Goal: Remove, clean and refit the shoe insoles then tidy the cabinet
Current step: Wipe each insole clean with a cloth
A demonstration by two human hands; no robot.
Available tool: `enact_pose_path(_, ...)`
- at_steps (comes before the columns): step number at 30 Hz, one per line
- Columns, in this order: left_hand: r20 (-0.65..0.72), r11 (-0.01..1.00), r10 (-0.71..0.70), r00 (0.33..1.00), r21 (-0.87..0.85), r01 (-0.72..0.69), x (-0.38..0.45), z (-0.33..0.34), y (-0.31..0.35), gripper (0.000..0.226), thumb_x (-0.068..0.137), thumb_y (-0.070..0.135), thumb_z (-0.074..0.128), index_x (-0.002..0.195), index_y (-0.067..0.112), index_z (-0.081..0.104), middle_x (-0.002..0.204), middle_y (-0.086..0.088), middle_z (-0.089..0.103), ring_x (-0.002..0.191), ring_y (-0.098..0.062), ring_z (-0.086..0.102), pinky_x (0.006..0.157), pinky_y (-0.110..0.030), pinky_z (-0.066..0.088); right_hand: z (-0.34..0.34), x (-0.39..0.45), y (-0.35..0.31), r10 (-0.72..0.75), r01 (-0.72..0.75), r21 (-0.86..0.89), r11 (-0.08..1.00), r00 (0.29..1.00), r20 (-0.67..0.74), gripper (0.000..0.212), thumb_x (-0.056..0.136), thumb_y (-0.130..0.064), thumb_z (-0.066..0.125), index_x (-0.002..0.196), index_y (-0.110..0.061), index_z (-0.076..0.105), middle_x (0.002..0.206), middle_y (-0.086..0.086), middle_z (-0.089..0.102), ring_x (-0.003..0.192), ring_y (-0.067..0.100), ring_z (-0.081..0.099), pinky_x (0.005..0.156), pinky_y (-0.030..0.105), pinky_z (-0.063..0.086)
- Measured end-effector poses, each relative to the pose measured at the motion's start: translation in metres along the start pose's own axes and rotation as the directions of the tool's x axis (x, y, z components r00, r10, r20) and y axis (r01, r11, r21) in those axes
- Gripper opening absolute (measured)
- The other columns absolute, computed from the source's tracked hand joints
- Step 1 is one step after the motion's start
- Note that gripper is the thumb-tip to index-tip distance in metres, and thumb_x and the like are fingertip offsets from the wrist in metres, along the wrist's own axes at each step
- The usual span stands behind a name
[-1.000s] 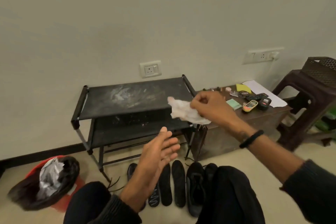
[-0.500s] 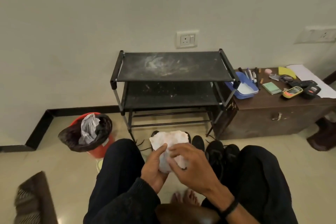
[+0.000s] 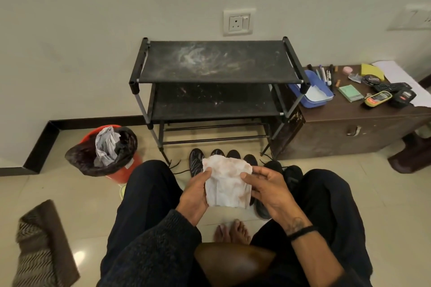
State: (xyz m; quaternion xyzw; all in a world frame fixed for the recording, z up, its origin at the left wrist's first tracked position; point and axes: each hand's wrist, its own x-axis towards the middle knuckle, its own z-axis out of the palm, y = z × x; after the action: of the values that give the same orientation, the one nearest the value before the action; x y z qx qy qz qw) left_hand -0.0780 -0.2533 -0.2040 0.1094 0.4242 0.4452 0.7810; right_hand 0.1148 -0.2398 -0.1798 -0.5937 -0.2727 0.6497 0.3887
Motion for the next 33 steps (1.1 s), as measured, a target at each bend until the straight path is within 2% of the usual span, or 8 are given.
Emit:
enact_pose_path(6,-0.041,0.987,0.086,0.995,0.143,-0.079,0.002,-0.003,-0.003,0.049,0.1,0.035,0.063,0.14,0.007,0.055,0.135,-0.017,0.063,0.126,-0.035,0.06,0.109,-0.056,0.044,-0.002,0.004,0.0,0.0,0.006,0.078,0.997,0.998,-0.067,0.027,0.085,-0.004,0.077,0.111,-0.003,0.07,0.103,0.013,0.077,0.097,0.031,0.075,0.092,0.052,0.058)
enact_pose_path(8,-0.159,0.953,0.163,0.974,0.282,-0.113,0.003,-0.002,-0.007,0.056,0.089,0.041,0.075,0.137,0.018,0.057,0.127,-0.01,0.069,0.116,-0.028,0.067,0.101,-0.053,0.052,-0.003,0.004,0.0,-0.002,0.008,0.096,0.995,0.998,-0.068,0.025,0.086,-0.004,0.076,0.11,-0.004,0.07,0.102,0.014,0.077,0.097,0.031,0.075,0.092,0.05,0.058)
enact_pose_path(10,-0.249,0.816,0.359,0.899,0.551,-0.173,0.003,-0.004,-0.009,0.054,0.083,0.047,0.079,0.129,0.029,0.059,0.114,0.002,0.071,0.107,-0.016,0.068,0.092,-0.04,0.057,-0.003,0.005,0.0,0.0,0.007,0.107,0.994,0.998,-0.06,0.026,0.086,-0.002,0.075,0.112,-0.002,0.069,0.103,0.016,0.077,0.096,0.033,0.074,0.09,0.047,0.059)
enact_pose_path(12,-0.164,0.666,0.498,0.852,0.702,-0.254,0.003,-0.006,-0.011,0.036,0.084,0.045,0.078,0.116,0.031,0.068,0.104,0.007,0.072,0.1,-0.011,0.067,0.087,-0.031,0.058,-0.001,0.004,0.0,-0.002,0.005,0.105,0.994,1.0,-0.031,0.029,0.086,0.002,0.074,0.115,0.0,0.067,0.103,0.019,0.076,0.096,0.033,0.075,0.085,0.043,0.061)
enact_pose_path(15,-0.005,0.643,0.466,0.885,0.689,-0.335,0.001,0.0,-0.014,0.018,0.09,0.035,0.075,0.106,0.028,0.074,0.102,0.006,0.075,0.097,-0.016,0.07,0.078,-0.027,0.058,0.003,0.001,0.001,-0.026,0.023,0.057,0.998,0.999,0.047,0.034,0.085,0.003,0.074,0.118,-0.001,0.065,0.103,0.019,0.076,0.097,0.033,0.075,0.085,0.042,0.061)
enact_pose_path(18,0.065,0.637,0.44,0.896,0.68,-0.362,0.002,0.003,-0.019,0.022,0.093,0.032,0.072,0.114,0.025,0.074,0.109,0.006,0.075,0.102,-0.015,0.071,0.084,-0.033,0.059,0.007,-0.003,0.003,-0.051,0.051,-0.003,0.999,0.995,0.087,0.031,0.085,-0.001,0.076,0.114,-0.005,0.067,0.103,0.018,0.076,0.097,0.033,0.075,0.089,0.046,0.059)
enact_pose_path(27,0.015,0.657,0.444,0.896,0.674,-0.337,-0.002,0.004,-0.016,0.018,0.095,0.03,0.069,0.111,0.023,0.072,0.099,0.002,0.077,0.092,-0.014,0.073,0.071,-0.023,0.056,0.012,-0.003,0.009,-0.09,0.099,-0.083,0.992,0.99,0.105,0.023,0.087,-0.01,0.077,0.109,-0.006,0.073,0.102,0.016,0.077,0.099,0.035,0.074,0.097,0.06,0.053)
enact_pose_path(33,-0.081,0.682,0.46,0.884,0.669,-0.294,0.004,-0.002,-0.018,0.01,0.097,0.023,0.068,0.1,0.018,0.076,0.089,-0.003,0.075,0.076,-0.016,0.07,0.066,-0.024,0.055,0.011,-0.001,0.009,-0.083,0.09,-0.089,0.992,0.993,0.08,0.018,0.09,-0.01,0.074,0.107,-0.006,0.073,0.101,0.015,0.077,0.098,0.035,0.074,0.094,0.057,0.056)
